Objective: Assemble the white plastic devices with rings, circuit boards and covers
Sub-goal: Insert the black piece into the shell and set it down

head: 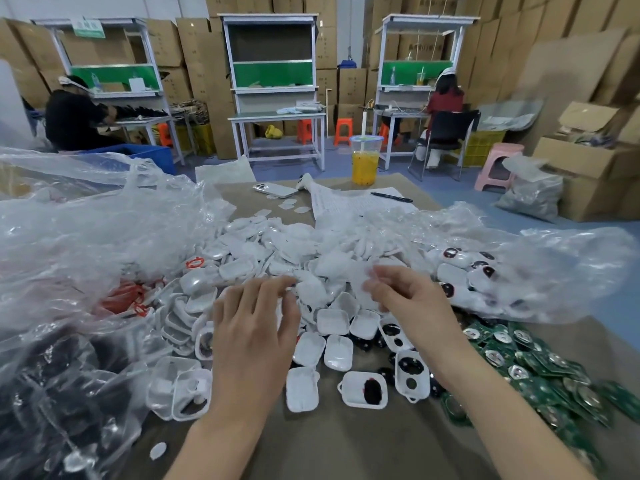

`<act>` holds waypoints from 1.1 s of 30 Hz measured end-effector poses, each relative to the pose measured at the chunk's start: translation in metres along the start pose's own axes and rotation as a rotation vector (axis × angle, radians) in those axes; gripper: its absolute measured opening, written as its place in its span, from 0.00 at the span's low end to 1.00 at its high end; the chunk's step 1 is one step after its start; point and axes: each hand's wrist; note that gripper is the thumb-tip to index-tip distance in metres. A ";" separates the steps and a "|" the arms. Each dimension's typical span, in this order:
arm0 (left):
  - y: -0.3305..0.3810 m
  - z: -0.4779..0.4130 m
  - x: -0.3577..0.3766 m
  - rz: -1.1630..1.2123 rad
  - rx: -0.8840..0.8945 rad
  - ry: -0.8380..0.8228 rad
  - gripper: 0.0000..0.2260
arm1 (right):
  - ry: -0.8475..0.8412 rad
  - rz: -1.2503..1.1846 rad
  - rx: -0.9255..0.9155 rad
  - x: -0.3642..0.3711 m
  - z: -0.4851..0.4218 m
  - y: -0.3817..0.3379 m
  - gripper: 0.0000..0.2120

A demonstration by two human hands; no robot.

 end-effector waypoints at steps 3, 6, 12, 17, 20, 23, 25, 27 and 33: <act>0.014 0.001 -0.008 0.335 -0.189 -0.193 0.12 | -0.113 -0.123 0.002 0.003 0.013 -0.002 0.09; 0.024 -0.001 -0.013 0.574 -0.337 -0.342 0.07 | -0.204 -0.129 -0.016 0.006 0.017 -0.005 0.10; 0.028 -0.004 -0.017 0.782 -0.558 -0.462 0.05 | -0.303 -0.154 0.041 0.010 0.016 -0.009 0.16; 0.027 -0.009 -0.019 1.005 -0.798 -0.494 0.10 | -0.326 -0.355 0.084 0.011 0.016 -0.006 0.13; 0.027 -0.010 -0.017 1.120 -0.884 -0.474 0.08 | -0.298 -0.439 0.123 0.011 0.015 -0.005 0.12; 0.025 -0.011 -0.018 1.183 -0.925 -0.424 0.09 | -0.274 -0.510 0.163 0.011 0.014 -0.006 0.15; 0.024 -0.011 -0.018 1.184 -0.918 -0.414 0.11 | -0.283 -0.505 0.170 0.013 0.015 -0.006 0.16; 0.024 -0.010 -0.016 1.182 -0.898 -0.420 0.12 | -0.311 -0.501 0.189 0.018 0.017 -0.006 0.15; 0.025 -0.007 -0.013 1.177 -0.840 -0.463 0.10 | -0.340 -0.421 0.198 0.022 0.016 -0.002 0.12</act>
Point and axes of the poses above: each hand's wrist, its own z-axis away from the middle knuckle, its own x-axis out of the palm, y = z × x, and after that the axes turned 1 degree about -y, right-handed
